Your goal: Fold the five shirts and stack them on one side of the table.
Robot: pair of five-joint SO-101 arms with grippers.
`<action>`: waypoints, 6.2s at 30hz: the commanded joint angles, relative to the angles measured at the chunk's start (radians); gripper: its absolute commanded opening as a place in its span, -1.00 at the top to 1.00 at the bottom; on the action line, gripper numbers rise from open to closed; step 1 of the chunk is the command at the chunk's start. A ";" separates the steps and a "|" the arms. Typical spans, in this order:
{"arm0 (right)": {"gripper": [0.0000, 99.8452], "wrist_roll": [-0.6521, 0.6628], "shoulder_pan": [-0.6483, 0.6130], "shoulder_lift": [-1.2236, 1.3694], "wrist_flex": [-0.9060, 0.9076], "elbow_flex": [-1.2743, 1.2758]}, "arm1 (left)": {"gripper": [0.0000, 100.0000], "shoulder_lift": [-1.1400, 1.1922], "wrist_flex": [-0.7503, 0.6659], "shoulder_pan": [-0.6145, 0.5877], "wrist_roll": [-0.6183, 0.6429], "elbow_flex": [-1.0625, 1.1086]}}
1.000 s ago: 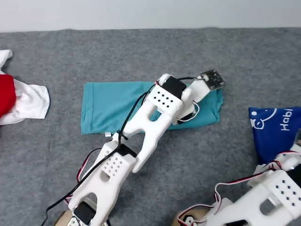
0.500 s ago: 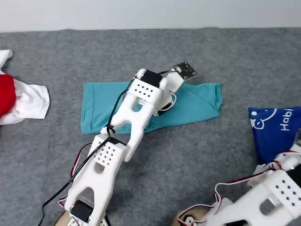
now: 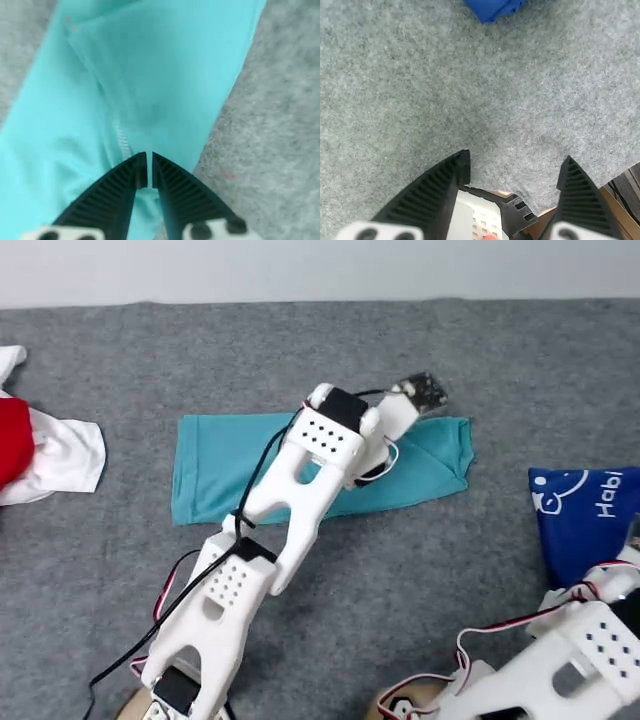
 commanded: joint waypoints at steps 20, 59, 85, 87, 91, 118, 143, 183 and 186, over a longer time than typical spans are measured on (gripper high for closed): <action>0.42 0.011 -0.008 -0.012 -0.002 -0.003 | 0.82 -0.276 0.048 -0.663 0.226 0.065; 0.42 0.011 -0.010 -0.013 -0.024 0.017 | 0.53 0.238 0.014 -0.704 0.121 -0.160; 0.42 0.011 -0.010 -0.018 -0.022 0.017 | 0.68 0.288 0.055 -0.724 0.124 -0.159; 0.42 0.011 -0.010 -0.018 -0.022 0.017 | 0.78 0.308 0.055 -0.713 0.129 -0.170; 0.42 0.011 -0.010 -0.018 -0.022 0.017 | 0.92 0.324 0.055 -0.706 0.130 -0.188; 0.42 0.012 -0.010 -0.018 -0.019 0.015 | 1.00 0.152 0.055 -0.919 0.054 -0.102; 0.42 0.012 -0.010 -0.018 -0.019 0.014 | 1.00 -0.229 0.031 -0.437 0.212 0.028; 0.42 0.011 -0.010 -0.015 -0.022 0.015 | 1.00 0.167 -0.170 -0.046 0.408 -0.369; 0.42 0.011 -0.010 -0.016 -0.022 0.015 | 1.00 0.180 -0.172 -0.049 0.422 -0.380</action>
